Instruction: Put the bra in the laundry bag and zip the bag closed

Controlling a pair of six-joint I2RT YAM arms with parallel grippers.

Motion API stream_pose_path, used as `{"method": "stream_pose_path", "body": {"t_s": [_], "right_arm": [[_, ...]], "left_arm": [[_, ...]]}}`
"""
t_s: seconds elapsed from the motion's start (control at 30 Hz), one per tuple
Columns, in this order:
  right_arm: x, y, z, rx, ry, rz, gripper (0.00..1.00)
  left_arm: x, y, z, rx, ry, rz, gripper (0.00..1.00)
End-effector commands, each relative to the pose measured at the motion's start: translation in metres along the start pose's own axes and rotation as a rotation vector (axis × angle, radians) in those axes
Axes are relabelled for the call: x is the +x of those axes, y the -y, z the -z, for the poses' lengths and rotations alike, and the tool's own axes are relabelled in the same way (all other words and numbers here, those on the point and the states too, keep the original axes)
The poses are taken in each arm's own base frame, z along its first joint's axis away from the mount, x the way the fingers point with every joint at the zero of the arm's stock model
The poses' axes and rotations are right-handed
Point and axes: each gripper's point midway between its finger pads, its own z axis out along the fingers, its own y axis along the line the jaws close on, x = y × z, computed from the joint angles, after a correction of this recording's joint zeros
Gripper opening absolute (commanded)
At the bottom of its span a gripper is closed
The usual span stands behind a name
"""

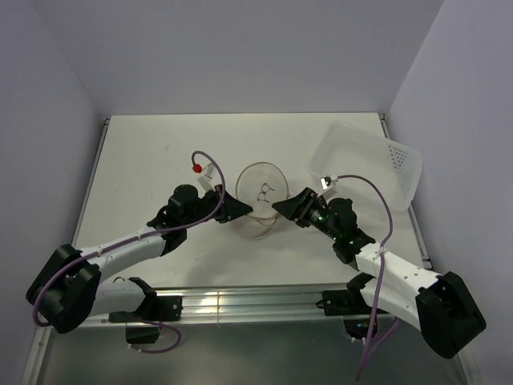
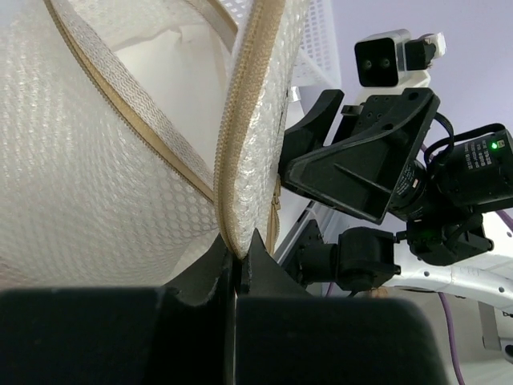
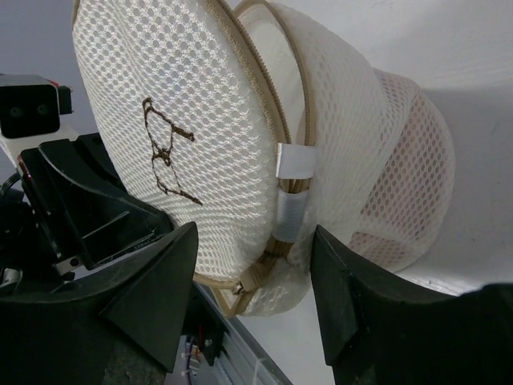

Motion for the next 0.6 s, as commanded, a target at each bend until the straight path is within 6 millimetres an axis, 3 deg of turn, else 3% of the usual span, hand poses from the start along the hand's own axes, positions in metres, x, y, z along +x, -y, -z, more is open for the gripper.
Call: {"method": "stream_pose_path", "body": {"t_s": [0.0,0.2,0.37,0.57], "right_arm": [[-0.012,-0.017,0.005,-0.098,0.04,0.012,0.65],[-0.013,-0.018,0.006,-0.122,0.033,0.001,0.68],[-0.012,-0.021,0.005,-0.14,0.023,-0.011,0.49],[-0.011,-0.018,0.002,-0.129,0.02,-0.017,0.51]], "left_arm": [[-0.005,0.011,0.001,0.046,-0.028,-0.038,0.0],[-0.008,0.006,0.001,0.045,-0.057,-0.043,0.0],[-0.002,0.007,-0.001,0.073,-0.095,-0.031,0.0],[0.001,0.014,-0.001,0.114,-0.111,-0.019,0.0]]}}
